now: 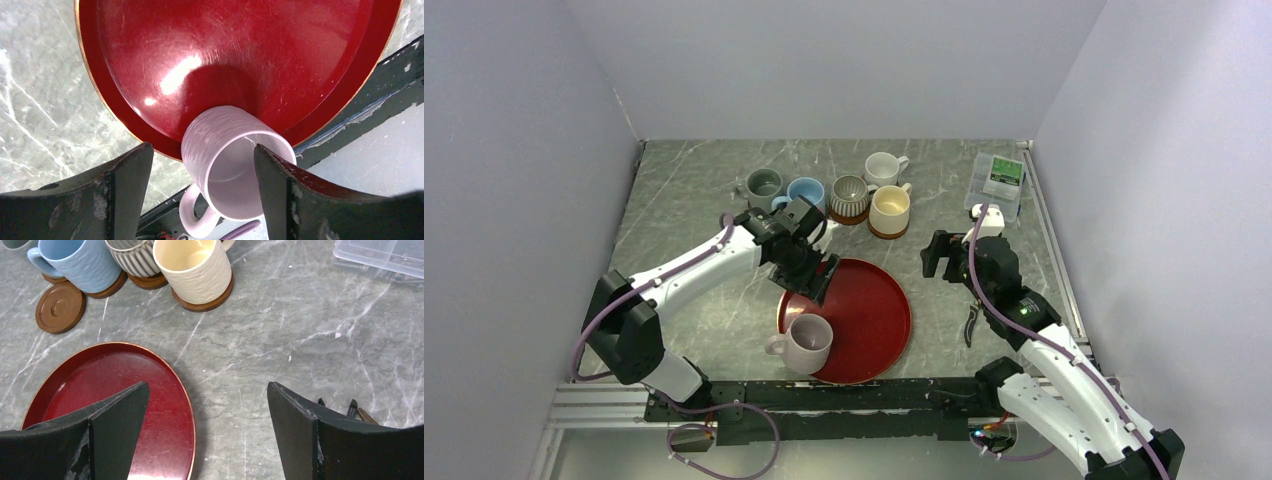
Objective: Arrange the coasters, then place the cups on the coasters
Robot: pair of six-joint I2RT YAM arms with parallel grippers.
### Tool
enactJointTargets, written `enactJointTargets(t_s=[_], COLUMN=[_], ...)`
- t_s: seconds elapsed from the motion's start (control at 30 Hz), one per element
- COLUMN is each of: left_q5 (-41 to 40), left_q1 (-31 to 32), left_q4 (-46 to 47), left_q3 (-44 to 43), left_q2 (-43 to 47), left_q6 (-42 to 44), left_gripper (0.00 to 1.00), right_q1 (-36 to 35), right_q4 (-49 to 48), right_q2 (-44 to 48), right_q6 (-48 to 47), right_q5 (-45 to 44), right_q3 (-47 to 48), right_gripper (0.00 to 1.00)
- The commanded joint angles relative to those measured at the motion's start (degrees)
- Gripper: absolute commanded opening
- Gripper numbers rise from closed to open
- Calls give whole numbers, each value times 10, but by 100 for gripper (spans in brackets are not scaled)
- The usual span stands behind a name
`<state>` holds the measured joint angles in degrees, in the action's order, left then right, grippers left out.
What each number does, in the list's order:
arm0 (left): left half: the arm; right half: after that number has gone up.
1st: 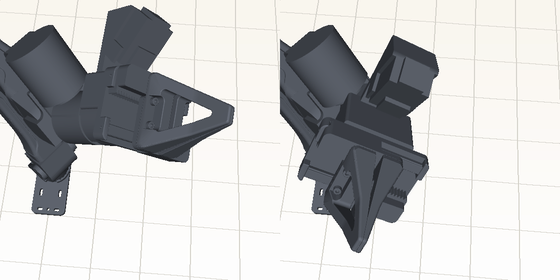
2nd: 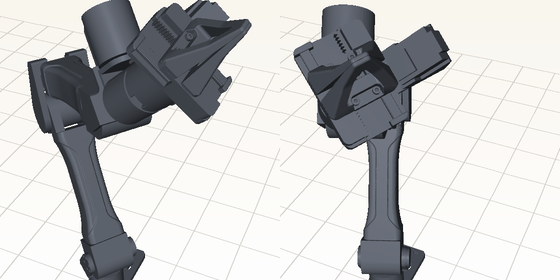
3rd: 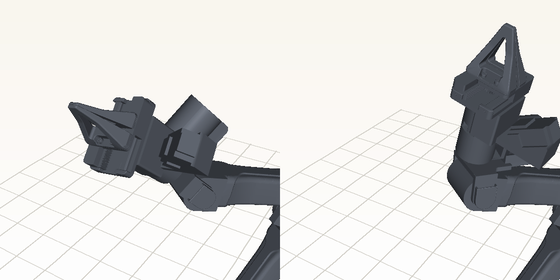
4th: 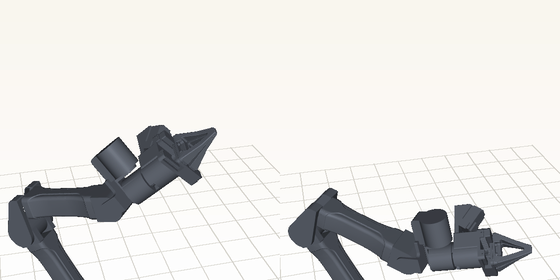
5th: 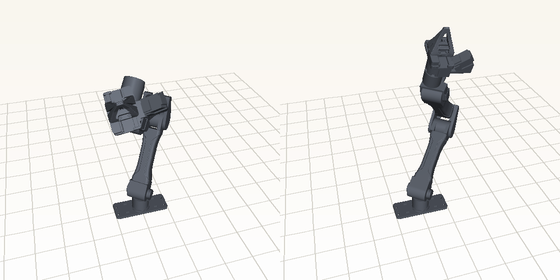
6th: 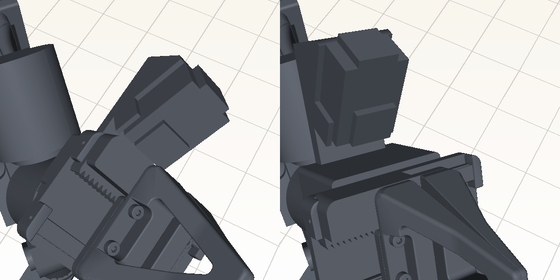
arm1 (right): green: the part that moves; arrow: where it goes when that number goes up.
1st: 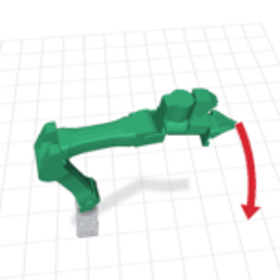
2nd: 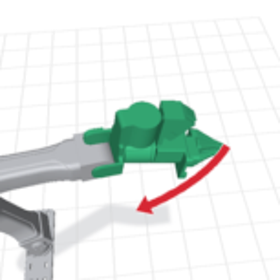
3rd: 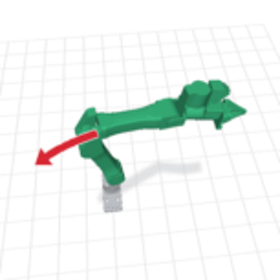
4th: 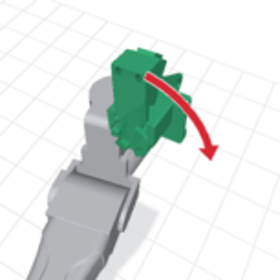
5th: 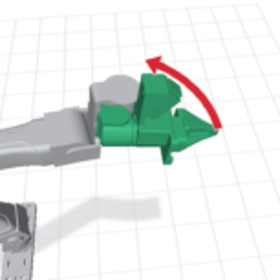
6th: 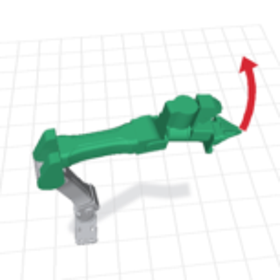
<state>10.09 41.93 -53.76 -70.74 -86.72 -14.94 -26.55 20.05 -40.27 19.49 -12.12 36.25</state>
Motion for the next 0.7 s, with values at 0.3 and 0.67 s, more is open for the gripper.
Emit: enactJointTargets(t_s=[0.3, 0.67], left_q5=[28, 49], left_q1=[12, 13], left_q4=[-80, -86], left_q3=[6, 37], left_q2=[11, -3], left_q6=[-27, -37], left_gripper=[78, 46], right_q1=[3, 3], right_q4=[-6, -9], right_q2=[-8, -3], right_q6=[0, 6], right_q5=[-22, -21], right_q3=[4, -4], right_gripper=[93, 93])
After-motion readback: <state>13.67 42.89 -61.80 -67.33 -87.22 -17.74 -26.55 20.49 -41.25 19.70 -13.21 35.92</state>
